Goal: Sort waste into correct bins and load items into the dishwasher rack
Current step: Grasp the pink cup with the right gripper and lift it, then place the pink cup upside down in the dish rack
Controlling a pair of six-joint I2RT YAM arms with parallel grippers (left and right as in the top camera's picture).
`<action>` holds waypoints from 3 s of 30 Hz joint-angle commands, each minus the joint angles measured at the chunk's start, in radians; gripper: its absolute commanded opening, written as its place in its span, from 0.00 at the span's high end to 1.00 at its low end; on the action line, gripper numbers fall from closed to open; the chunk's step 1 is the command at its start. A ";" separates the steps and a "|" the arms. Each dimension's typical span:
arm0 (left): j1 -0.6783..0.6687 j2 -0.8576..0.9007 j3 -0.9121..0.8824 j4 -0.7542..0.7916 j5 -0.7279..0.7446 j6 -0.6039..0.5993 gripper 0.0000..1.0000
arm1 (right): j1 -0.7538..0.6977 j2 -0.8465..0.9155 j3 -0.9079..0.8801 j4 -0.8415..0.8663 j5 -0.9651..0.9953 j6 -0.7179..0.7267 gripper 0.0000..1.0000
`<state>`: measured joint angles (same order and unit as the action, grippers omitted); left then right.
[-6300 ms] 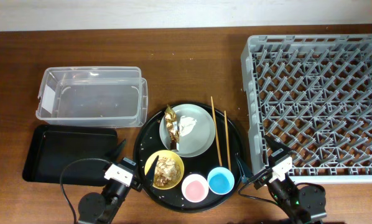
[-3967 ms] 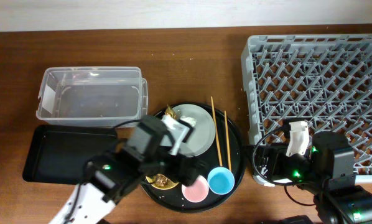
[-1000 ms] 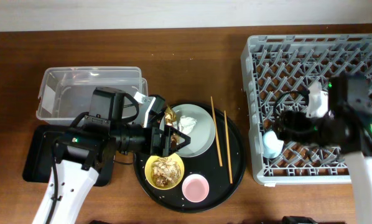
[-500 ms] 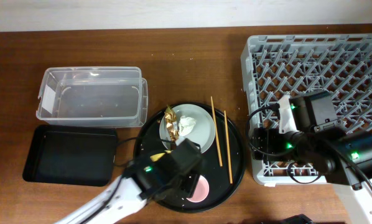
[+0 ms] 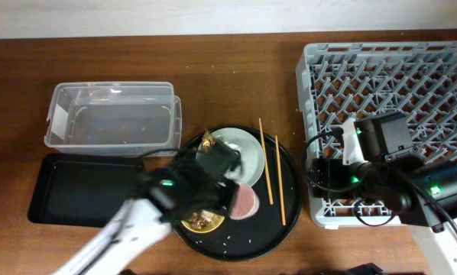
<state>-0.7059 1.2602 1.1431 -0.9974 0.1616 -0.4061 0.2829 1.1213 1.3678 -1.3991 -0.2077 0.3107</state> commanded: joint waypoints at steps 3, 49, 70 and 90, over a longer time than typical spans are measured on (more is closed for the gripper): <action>0.493 -0.148 0.029 0.065 0.894 0.226 0.99 | 0.116 -0.014 -0.006 0.119 -0.479 -0.386 0.19; 0.595 -0.148 0.028 0.129 1.127 0.229 0.13 | 0.310 -0.043 -0.003 0.596 -0.610 -0.371 0.46; 0.595 -0.148 0.029 -0.070 0.728 0.274 0.01 | -0.335 0.190 0.040 -0.122 0.150 -0.156 0.59; 0.595 -0.148 0.029 -0.088 0.728 0.274 0.01 | -0.441 0.441 0.039 0.025 0.306 -0.036 0.45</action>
<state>-0.1112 1.1152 1.1641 -1.0821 0.8955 -0.1528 -0.1558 1.5776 1.4044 -1.3796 0.0635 0.2520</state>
